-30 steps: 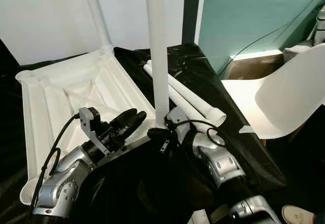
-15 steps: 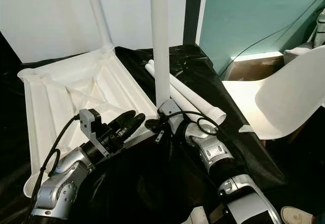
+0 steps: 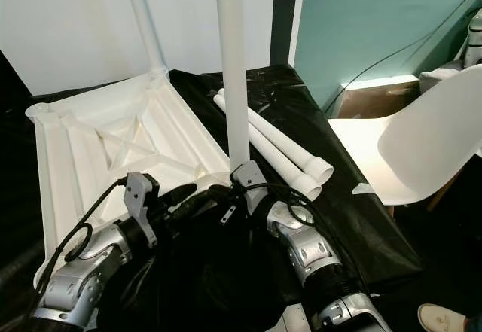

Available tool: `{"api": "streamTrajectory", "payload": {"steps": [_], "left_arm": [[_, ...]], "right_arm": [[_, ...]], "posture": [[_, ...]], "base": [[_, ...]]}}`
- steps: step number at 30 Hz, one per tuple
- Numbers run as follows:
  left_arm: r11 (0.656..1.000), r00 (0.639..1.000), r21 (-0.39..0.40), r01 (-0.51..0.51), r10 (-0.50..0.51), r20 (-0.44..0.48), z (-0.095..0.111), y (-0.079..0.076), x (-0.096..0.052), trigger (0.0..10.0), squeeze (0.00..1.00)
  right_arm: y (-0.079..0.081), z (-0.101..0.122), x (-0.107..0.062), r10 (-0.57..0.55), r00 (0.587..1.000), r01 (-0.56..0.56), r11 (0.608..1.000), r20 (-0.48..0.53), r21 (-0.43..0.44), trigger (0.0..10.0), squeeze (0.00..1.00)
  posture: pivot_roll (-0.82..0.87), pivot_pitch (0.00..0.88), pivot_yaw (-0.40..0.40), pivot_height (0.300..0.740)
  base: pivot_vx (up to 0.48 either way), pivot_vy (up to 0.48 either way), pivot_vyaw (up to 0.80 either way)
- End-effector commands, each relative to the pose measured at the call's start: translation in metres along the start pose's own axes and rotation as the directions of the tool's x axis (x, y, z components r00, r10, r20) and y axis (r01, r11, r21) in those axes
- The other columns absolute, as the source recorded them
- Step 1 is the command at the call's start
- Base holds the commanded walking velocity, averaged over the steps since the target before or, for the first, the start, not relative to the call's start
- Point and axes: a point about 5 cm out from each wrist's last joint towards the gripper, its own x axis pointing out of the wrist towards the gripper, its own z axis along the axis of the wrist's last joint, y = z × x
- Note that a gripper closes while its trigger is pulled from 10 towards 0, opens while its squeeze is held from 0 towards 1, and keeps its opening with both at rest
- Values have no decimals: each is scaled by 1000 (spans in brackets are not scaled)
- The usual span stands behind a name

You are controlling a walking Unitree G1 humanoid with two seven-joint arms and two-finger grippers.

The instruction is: Building children table

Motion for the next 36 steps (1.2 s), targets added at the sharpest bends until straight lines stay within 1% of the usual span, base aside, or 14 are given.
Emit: {"api": "streamTrajectory", "payload": {"steps": [1,5,7,10,12,16,20,21,22,23,24,25,33,36], "left_arm": [[995,993,-1,100,-100,-55,-7,-4,-4,10000,0],[997,984,45,65,-57,-169,-13,12,-11,10000,0],[997,984,45,65,-57,-169,-13,12,-11,10000,0],[993,948,103,-55,84,-308,-27,33,-16,10000,0],[990,924,121,-77,116,-363,-33,37,-19,10000,0],[992,877,110,-66,111,-467,-49,35,-26,10000,0],[996,875,80,-41,74,-478,-49,32,-27,10000,0],[997,877,68,-20,51,-478,-48,30,-27,9059,0],[998,880,55,5,22,-474,-47,27,-26,4902,0],[999,884,44,26,-2,-468,-45,24,-25,3765,0],[999,884,44,26,-2,-468,-45,24,-25,3765,0],[998,886,35,49,-27,-463,-44,22,-23,0,0],[989,852,3,145,-123,-509,-50,9,-14,0,0],[995,884,-34,89,-94,-457,-46,8,3,0,0]], "right_arm": [[-1,-2,-3,-32,999,32,999,-2,25,10000,0],[-2,-3,-5,-60,998,60,998,-3,33,10000,0],[-2,-3,-5,-60,998,60,998,-3,33,10000,0],[1,-1,-6,-65,998,65,997,-1,37,10000,0],[1,0,-5,-67,998,67,997,1,38,10000,0],[3,2,-5,-72,997,72,997,5,39,10000,0],[2,3,-6,-74,997,74,997,7,37,10000,0],[2,4,-6,-75,997,75,997,8,37,10000,0],[2,5,-6,-76,997,76,996,9,36,10000,0],[2,5,-7,-76,997,76,996,10,36,10000,0],[2,5,-7,-76,997,76,996,10,36,10000,0],[2,6,-7,-77,997,77,996,10,36,10000,0],[3,5,-8,-85,996,85,995,-2,47,10000,0],[4,4,-9,-86,996,87,995,-10,48,10000,0]], "posture": [[91,0,62,740],[85,0,75,740],[85,0,75,740],[85,0,73,740],[87,0,71,740],[86,0,69,740],[84,0,66,740],[84,0,66,740],[82,0,64,740],[81,0,64,740],[81,0,64,740],[81,0,64,740],[75,0,67,740],[70,0,74,740]], "base": [[0,0,0],[0,0,0],[0,0,0],[0,0,0],[0,0,0],[0,0,0],[0,0,0],[0,0,0],[0,0,0],[0,0,0],[0,0,0],[0,0,0],[0,0,0],[0,0,0]]}}
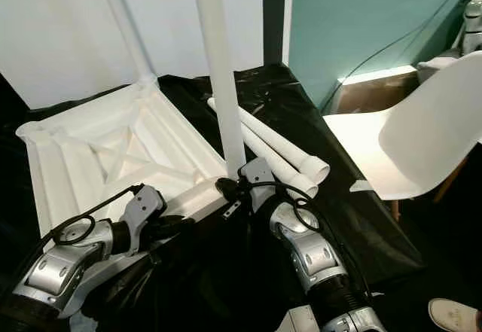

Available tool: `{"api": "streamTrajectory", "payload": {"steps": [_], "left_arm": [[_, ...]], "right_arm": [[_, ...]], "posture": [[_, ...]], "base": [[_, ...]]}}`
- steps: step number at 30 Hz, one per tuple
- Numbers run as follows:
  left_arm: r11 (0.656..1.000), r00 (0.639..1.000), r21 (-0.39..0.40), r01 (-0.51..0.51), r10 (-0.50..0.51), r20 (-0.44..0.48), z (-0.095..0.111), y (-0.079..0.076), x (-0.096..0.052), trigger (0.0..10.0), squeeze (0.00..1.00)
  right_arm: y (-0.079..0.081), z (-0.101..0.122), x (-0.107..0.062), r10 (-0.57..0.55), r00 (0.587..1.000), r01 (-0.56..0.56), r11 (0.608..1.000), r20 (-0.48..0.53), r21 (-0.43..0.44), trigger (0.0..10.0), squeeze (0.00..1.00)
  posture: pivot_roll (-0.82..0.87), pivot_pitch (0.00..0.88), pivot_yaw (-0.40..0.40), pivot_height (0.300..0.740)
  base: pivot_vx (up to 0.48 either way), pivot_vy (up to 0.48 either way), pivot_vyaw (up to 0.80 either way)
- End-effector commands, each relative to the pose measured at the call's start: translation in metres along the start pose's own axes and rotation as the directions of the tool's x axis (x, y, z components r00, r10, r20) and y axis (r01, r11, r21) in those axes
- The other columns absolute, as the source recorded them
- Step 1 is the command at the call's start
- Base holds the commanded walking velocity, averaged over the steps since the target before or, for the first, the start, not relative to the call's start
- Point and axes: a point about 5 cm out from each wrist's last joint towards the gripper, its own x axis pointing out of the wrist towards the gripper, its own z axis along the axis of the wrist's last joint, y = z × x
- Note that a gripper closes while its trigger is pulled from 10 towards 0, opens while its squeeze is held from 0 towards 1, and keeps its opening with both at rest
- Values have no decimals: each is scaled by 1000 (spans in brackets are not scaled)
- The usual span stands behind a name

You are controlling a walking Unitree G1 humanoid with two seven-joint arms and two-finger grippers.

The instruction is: Building children table

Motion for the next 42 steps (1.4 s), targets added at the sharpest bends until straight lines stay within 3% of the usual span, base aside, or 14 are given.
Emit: {"api": "streamTrajectory", "payload": {"steps": [1,9,14,20,21,22,27,30,31,32,37,38,39,42], "left_arm": [[993,997,-115,-37,30,-64,-19,-6,12,0,0],[878,914,-257,-405,380,-141,-17,23,50,0,0],[747,796,-275,-605,571,-199,-23,42,44,0,0],[703,754,-272,-657,623,-210,-24,49,38,0,0],[708,752,-256,-658,627,-201,-23,50,39,6078,0],[722,760,-238,-650,621,-190,-21,50,39,10000,0],[773,795,-185,-607,595,-120,-12,49,42,10000,0],[849,858,-168,-501,512,28,7,44,40,10000,0],[862,869,-182,-473,491,69,12,43,37,10000,388],[870,874,-197,-452,476,97,16,43,34,10000,1000],[910,894,-184,-371,404,195,28,38,26,10000,1000],[931,900,-153,-331,361,245,36,33,23,10000,757],[952,904,-131,-276,303,300,45,27,20,10000,0],[975,901,-101,-199,222,372,56,18,14,10000,0]], "right_arm": [[3,-1,0,3,1000,-3,1000,-5,9,10000,0],[3,-3,-5,-16,1000,16,1000,-18,22,10000,0],[1,-3,-10,-30,999,30,999,-22,24,10000,0],[-1,-5,-13,-36,999,37,999,-29,31,10000,0],[-1,-5,-14,-36,999,37,999,-30,32,10000,0],[-1,-5,-14,-35,999,36,999,-32,32,10000,0],[-1,-5,-13,-26,999,27,999,-35,29,10000,0],[-1,-5,-11,-19,999,20,999,-38,28,10000,0],[0,-5,-10,-18,999,19,999,-38,28,10000,0],[0,-5,-10,-17,999,18,999,-38,29,10000,0],[3,-5,-9,-16,999,17,999,-38,31,10000,0],[3,-5,-9,-16,999,17,999,-38,33,10000,0],[3,-5,-9,-16,999,17,999,-39,34,10000,0],[4,-5,-10,-16,999,18,999,-39,36,10000,0]], "posture": [[70,0,74,740],[52,0,84,740],[37,0,88,740],[39,0,85,740],[40,0,83,740],[44,0,78,740],[50,0,71,740],[58,0,67,740],[61,0,67,740],[62,0,68,740],[62,0,69,740],[63,0,71,740],[63,0,71,740],[61,0,72,740]], "base": [[0,0,0],[0,0,0],[0,0,0],[0,0,0],[0,0,0],[0,0,0],[0,0,0],[0,0,0],[0,0,0],[0,0,0],[0,0,0],[0,0,0],[0,0,0],[0,0,0]]}}
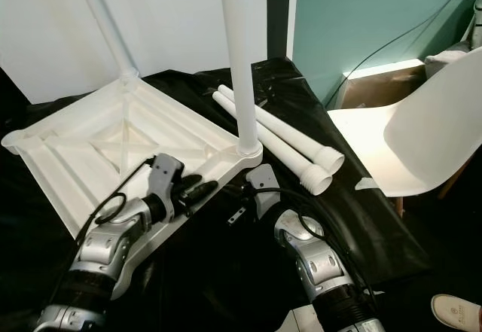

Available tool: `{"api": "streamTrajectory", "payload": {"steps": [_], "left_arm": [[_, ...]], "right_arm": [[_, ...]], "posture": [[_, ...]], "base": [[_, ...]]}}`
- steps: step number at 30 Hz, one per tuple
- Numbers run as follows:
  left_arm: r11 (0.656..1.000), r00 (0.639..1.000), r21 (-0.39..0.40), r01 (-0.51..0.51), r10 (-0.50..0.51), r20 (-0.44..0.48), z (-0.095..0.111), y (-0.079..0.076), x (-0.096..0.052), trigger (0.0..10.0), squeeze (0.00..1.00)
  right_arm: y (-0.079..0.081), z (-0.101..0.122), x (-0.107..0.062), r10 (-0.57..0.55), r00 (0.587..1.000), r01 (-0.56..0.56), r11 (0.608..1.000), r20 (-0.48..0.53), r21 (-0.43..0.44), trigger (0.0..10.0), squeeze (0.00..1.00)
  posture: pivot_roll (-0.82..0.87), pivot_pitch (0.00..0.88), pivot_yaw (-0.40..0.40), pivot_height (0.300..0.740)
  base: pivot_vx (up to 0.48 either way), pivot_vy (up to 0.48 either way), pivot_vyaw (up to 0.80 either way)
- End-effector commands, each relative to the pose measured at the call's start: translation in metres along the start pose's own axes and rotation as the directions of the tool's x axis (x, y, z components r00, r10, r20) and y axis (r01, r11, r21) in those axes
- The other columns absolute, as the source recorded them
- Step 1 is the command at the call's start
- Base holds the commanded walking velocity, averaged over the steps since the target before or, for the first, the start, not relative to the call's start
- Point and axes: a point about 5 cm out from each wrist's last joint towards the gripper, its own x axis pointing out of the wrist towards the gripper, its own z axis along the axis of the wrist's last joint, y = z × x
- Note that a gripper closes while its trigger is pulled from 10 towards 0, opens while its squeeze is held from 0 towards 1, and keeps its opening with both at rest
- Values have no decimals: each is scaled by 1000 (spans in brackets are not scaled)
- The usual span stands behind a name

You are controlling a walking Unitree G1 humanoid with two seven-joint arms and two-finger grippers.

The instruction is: Building children table

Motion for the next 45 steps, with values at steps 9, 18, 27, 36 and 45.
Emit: {"api": "streamTrajectory", "payload": {"steps": [9,18,27,36,45], "left_arm": [[996,996,79,45,-38,-77,9,10,-9,10000,0],[983,913,166,-75,135,-385,-29,32,-17,10000,0],[942,809,228,-248,331,-485,-44,52,-17,9294,0],[983,857,146,-113,171,-486,-40,31,-14,0,0],[989,884,58,-134,146,-444,-40,16,-11,0,0]], "right_arm": [[1,1,1,3,1000,-3,1000,1,4,10000,0],[1,1,2,3,1000,-3,1000,1,2,10000,0],[-9,-6,10,0,998,-3,999,-58,-49,10000,0],[-49,-10,30,-78,985,57,989,-152,-136,10000,0],[-60,2,45,-106,983,78,981,-152,-179,10000,0]], "posture": [[62,0,73,740],[60,0,75,740],[64,0,77,740],[94,0,73,740],[116,0,68,740]], "base": [[0,0,0],[0,0,0],[0,0,0],[0,0,0],[0,0,0]]}}
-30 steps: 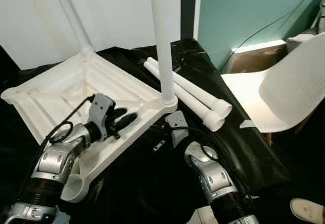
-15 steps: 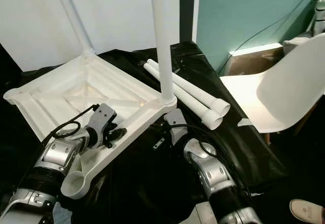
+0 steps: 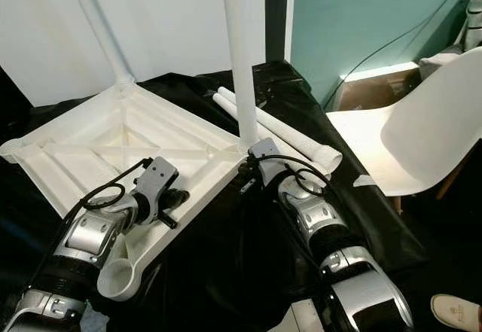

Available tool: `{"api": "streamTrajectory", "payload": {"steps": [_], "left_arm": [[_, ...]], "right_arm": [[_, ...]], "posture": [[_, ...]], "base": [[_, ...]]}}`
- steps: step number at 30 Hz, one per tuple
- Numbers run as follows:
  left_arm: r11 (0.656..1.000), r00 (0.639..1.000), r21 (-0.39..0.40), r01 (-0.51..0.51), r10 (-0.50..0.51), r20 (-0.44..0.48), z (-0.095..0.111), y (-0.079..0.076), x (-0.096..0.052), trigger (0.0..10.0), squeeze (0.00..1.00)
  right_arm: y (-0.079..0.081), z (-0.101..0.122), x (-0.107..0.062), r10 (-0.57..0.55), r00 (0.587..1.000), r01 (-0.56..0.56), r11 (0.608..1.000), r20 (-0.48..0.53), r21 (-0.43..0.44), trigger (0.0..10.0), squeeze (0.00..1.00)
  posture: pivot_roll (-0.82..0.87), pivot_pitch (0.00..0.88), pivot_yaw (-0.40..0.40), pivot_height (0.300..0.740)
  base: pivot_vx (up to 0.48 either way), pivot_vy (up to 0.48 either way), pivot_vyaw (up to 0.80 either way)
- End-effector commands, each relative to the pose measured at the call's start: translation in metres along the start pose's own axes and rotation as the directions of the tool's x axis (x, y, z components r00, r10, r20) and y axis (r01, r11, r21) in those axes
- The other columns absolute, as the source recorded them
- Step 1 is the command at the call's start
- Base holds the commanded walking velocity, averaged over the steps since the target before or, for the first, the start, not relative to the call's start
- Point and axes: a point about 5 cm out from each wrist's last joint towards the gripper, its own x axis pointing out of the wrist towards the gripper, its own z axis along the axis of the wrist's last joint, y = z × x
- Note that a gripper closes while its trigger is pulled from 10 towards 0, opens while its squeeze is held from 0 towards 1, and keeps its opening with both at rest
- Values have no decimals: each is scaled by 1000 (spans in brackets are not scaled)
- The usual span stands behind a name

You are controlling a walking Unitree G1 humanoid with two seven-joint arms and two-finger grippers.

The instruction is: Building children table

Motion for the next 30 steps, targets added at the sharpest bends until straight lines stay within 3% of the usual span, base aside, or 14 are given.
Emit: {"api": "streamTrajectory", "payload": {"steps": [1,7,15,16,17,18,19,20,21,22,23,25,27,30], "left_arm": [[996,1000,-89,5,-7,-13,-13,-11,4,0,0],[979,991,-181,89,-69,112,6,-27,7,0,0],[948,952,-200,246,-198,231,22,-40,-1,0,0],[951,946,-187,247,-194,261,25,-40,-2,2078,0],[951,946,-187,247,-194,261,25,-40,-2,2078,0],[958,934,-151,245,-191,301,30,-41,-3,10000,0],[962,926,-128,241,-188,329,33,-41,-4,10000,0],[963,913,-96,252,-203,354,36,-42,-7,10000,75],[963,913,-96,252,-203,354,36,-42,-7,10000,75],[956,891,-68,285,-238,387,39,-44,-12,10000,471],[941,857,-31,336,-292,424,42,-45,-20,10000,1000],[941,857,-31,336,-292,424,42,-45,-20,10000,1000],[903,790,32,428,-391,473,47,-47,-35,10000,1000],[888,765,75,453,-431,479,49,-44,-43,10000,1000]], "right_arm": [[4,7,6,12,1000,-12,1000,17,-17,10000,0],[7,9,13,41,998,-41,999,46,-1,10000,0],[-2,6,13,10,999,-10,1000,32,-9,10000,0],[-2,7,13,8,999,-7,1000,33,-10,10000,0],[-2,7,13,8,999,-7,1000,33,-10,10000,0],[-3,8,13,6,999,-6,1000,36,-11,10000,0],[-3,8,14,5,999,-5,1000,39,-12,10000,0],[-2,9,14,8,999,-7,1000,48,-11,10000,0],[-2,9,14,8,999,-7,1000,48,-11,10000,0],[0,11,15,13,998,-12,1000,60,-11,10000,0],[2,12,15,21,997,-21,1000,78,-8,10000,0],[2,12,15,21,997,-21,1000,78,-8,10000,0],[9,13,16,40,993,-40,999,111,0,10000,0],[16,10,14,55,989,-57,998,135,13,10000,0]], "posture": [[115,0,70,740],[106,0,77,740],[98,0,85,740],[97,0,85,740],[97,0,85,740],[97,0,84,740],[97,0,84,740],[97,0,84,740],[97,0,84,740],[97,0,76,740],[96,0,75,740],[96,0,75,740],[92,0,75,740],[82,0,78,740]], "base": [[0,0,0],[0,0,0],[0,0,0],[0,0,0],[0,0,0],[0,0,0],[0,0,0],[0,0,0],[0,0,0],[0,0,0],[0,0,0],[0,0,0],[0,0,0],[0,0,0]]}}
